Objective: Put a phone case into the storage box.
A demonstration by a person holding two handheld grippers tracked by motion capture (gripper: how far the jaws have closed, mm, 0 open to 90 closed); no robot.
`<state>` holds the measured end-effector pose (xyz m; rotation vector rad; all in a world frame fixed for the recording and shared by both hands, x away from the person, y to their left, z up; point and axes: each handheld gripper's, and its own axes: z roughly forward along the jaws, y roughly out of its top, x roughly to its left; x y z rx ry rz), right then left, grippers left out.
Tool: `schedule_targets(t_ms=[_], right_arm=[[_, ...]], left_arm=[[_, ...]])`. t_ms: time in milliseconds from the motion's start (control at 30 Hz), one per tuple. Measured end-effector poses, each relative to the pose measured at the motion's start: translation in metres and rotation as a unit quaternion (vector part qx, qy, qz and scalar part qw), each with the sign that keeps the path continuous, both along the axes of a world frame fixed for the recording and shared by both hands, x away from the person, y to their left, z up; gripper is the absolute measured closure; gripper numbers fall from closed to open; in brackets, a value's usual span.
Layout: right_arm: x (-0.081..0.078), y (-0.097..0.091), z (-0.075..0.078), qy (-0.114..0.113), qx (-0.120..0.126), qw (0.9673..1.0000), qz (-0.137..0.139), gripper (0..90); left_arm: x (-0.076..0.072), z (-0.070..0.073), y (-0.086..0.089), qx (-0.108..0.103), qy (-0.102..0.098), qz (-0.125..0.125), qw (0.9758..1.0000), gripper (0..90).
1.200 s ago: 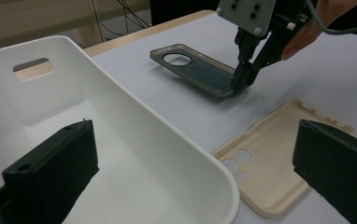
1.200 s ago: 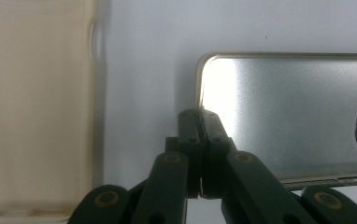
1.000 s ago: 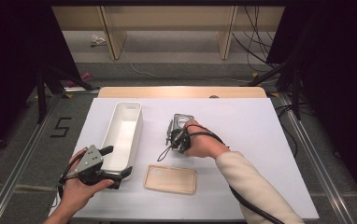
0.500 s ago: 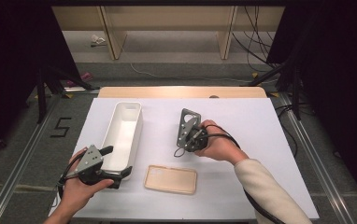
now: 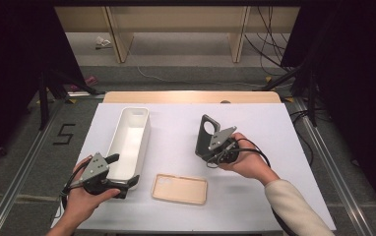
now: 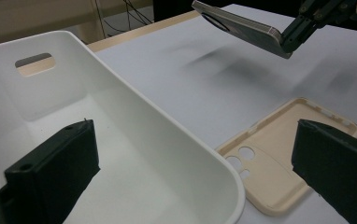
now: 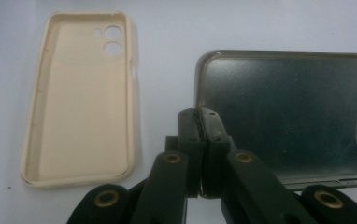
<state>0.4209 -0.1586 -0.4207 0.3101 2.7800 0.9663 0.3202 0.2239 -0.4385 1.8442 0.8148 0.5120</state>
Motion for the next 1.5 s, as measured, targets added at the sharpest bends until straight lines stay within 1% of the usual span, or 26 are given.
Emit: schedule_targets(t_ms=[33, 100, 233, 467, 533, 567, 600, 767, 800, 867, 900, 967, 1000, 1033, 1067, 1100, 1133, 1167, 1200, 1233, 1300, 1333, 1367, 1433, 1467, 1500], right_arm=[[0.000, 0.000, 0.000, 0.000, 0.000, 1.0000, 0.000, 89.6], [-0.005, -0.006, -0.002, -0.001, 0.012, 0.9999, 0.001, 89.7], [-0.008, -0.009, -0.002, -0.002, 0.013, 0.9999, 0.003, 89.7], [-0.019, -0.015, 0.000, -0.005, 0.028, 0.9996, 0.010, 89.7], [-0.023, -0.016, 0.000, -0.006, 0.031, 0.9994, 0.013, 89.7], [-0.027, -0.017, -0.001, -0.004, 0.033, 0.9993, 0.016, 89.7], [-0.027, -0.017, -0.001, -0.004, 0.033, 0.9993, 0.016, 89.7], [-0.037, -0.018, -0.003, -0.003, 0.036, 0.9991, 0.021, 89.7], [-0.037, -0.018, -0.003, -0.003, 0.036, 0.9991, 0.021, 89.7], [-0.042, -0.018, -0.003, -0.004, 0.037, 0.9990, 0.023, 89.7], [-0.042, -0.018, -0.003, -0.004, 0.037, 0.9990, 0.023, 89.7], [-0.047, -0.019, -0.003, -0.005, 0.039, 0.9989, 0.024, 89.7], [-0.047, -0.019, -0.003, -0.005, 0.039, 0.9989, 0.024, 89.7], [-0.049, -0.020, -0.003, -0.005, 0.038, 0.9989, 0.027, 89.7], [-0.049, -0.020, -0.003, -0.005, 0.038, 0.9989, 0.027, 89.7], [-0.051, -0.019, -0.003, -0.006, 0.039, 0.9988, 0.029, 89.7], [-0.051, -0.019, -0.002, -0.008, 0.039, 0.9988, 0.030, 89.7], [-0.051, -0.019, -0.002, -0.008, 0.039, 0.9988, 0.030, 89.7], [-0.053, -0.018, -0.002, -0.009, 0.039, 0.9987, 0.032, 89.7], [-0.053, -0.018, -0.002, -0.009, 0.039, 0.9987, 0.032, 89.7], [-0.054, -0.016, 0.000, -0.011, 0.041, 0.9985, 0.034, 89.7], [-0.054, -0.016, 0.000, -0.011, 0.041, 0.9985, 0.034, 89.7], [-0.054, -0.015, 0.000, -0.013, 0.042, 0.9984, 0.036, 89.7], [-0.055, -0.015, 0.001, -0.017, 0.042, 0.9984, 0.035, 89.7], [-0.055, -0.015, 0.001, -0.017, 0.042, 0.9984, 0.035, 89.7], [-0.056, -0.013, 0.001, -0.019, 0.041, 0.9983, 0.037, 89.7]], left_arm=[[0.000, 0.000, 0.000, 0.000, 0.000, 0.000, 1.0000, 0.2], [0.000, 0.000, 0.000, 0.001, -0.001, 0.000, 1.0000, 0.2], [0.000, 0.000, 0.001, -0.001, -0.001, 0.001, 1.0000, 0.3], [0.000, 0.003, 0.000, -0.006, -0.001, 0.002, 1.0000, 1.0], [0.000, 0.007, -0.001, -0.011, 0.001, 0.005, 0.9999, 1.5], [0.002, 0.013, -0.002, -0.013, 0.004, 0.014, 0.9998, 2.3], [0.002, 0.013, -0.002, -0.013, 0.004, 0.014, 0.9998, 2.6], [0.015, 0.033, -0.013, -0.030, 0.012, 0.014, 0.9994, 4.4], [0.015, 0.033, -0.013, -0.030, 0.012, 0.014, 0.9994, 4.5], [0.023, 0.043, -0.026, -0.029, 0.016, 0.006, 0.9994, 5.2], [0.023, 0.043, -0.026, -0.029, 0.016, 0.006, 0.9994, 5.4], [0.033, 0.052, -0.045, -0.025, 0.024, -0.011, 0.9993, 5.7], [0.033, 0.052, -0.045, -0.025, 0.024, -0.011, 0.9993, 6.4], [0.040, 0.058, -0.061, -0.016, 0.032, -0.016, 0.9992, 7.5], [0.040, 0.058, -0.061, -0.016, 0.032, -0.016, 0.9992, 7.9], [0.048, 0.064, -0.077, -0.010, 0.043, -0.028, 0.9986, 8.7], [0.053, 0.066, -0.086, -0.006, 0.046, -0.034, 0.9984, 9.3], [0.053, 0.066, -0.086, -0.006, 0.046, -0.034, 0.9984, 10.3], [0.061, 0.070, -0.101, 0.006, 0.050, -0.044, 0.9978, 11.2], [0.061, 0.070, -0.101, 0.006, 0.050, -0.044, 0.9978, 12.5], [0.075, 0.073, -0.121, 0.024, 0.063, -0.053, 0.9963, 15.3], [0.075, 0.073, -0.121, 0.024, 0.063, -0.053, 0.9963, 15.4], [0.083, 0.072, -0.134, 0.032, 0.069, -0.059, 0.9954, 15.7], [0.091, 0.072, -0.145, 0.039, 0.082, -0.062, 0.9940, 16.1], [0.091, 0.072, -0.145, 0.039, 0.082, -0.062, 0.9940, 16.6], [0.099, 0.072, -0.156, 0.039, 0.099, -0.063, 0.9923, 17.5]])
